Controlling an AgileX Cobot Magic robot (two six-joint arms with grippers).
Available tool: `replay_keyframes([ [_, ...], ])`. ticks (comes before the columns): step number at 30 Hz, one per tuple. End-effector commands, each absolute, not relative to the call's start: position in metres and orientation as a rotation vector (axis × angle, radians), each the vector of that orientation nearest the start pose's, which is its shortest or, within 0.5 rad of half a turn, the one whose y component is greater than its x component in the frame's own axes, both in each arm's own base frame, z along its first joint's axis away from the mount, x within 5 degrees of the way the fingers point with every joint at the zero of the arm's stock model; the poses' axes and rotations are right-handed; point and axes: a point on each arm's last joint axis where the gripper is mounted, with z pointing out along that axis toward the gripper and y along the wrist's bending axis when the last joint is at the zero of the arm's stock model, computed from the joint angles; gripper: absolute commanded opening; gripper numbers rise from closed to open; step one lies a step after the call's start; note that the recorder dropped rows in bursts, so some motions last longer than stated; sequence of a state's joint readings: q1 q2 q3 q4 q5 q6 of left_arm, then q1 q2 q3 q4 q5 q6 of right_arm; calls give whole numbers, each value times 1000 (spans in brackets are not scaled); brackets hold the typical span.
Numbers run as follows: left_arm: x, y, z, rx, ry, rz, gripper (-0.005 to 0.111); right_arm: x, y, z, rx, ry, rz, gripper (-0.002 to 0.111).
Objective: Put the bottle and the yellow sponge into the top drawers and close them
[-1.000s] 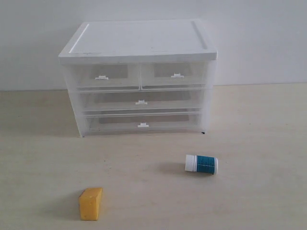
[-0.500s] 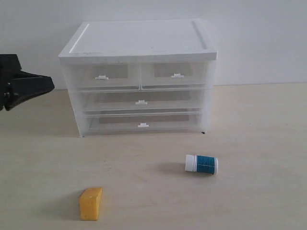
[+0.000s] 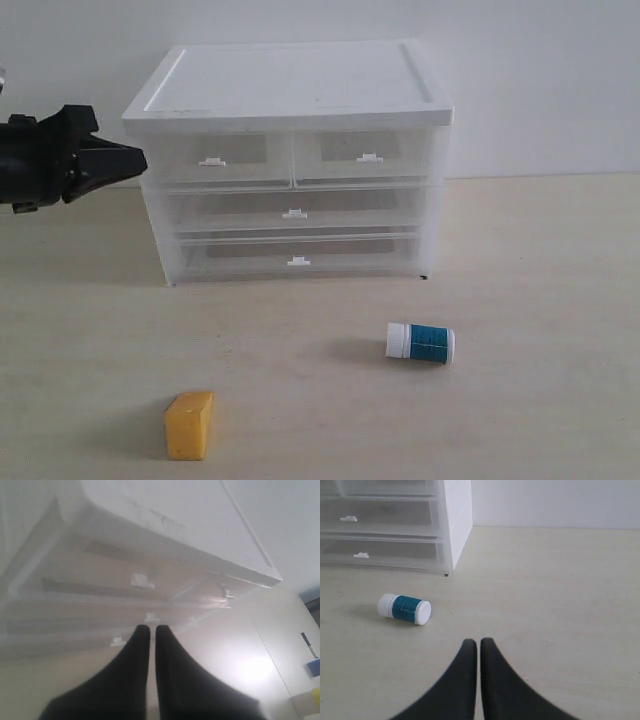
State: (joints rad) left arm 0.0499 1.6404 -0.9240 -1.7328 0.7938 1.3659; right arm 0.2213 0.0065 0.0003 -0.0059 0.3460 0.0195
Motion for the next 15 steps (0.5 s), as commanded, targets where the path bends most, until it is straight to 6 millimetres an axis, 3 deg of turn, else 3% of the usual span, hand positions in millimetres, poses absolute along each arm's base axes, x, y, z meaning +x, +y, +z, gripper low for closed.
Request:
replay_keyframes([
  [1, 347, -47, 250, 25, 2011, -1013, 4, 52, 11, 182, -188, 1818, 158, 0],
  [10, 358, -47, 233, 25, 2044, -1016, 4, 52, 11, 182, -186, 1818, 159, 0],
  [15, 365, -63, 231, 136, 2035, -1002, 4, 52, 11, 182, -186, 1818, 159, 0],
])
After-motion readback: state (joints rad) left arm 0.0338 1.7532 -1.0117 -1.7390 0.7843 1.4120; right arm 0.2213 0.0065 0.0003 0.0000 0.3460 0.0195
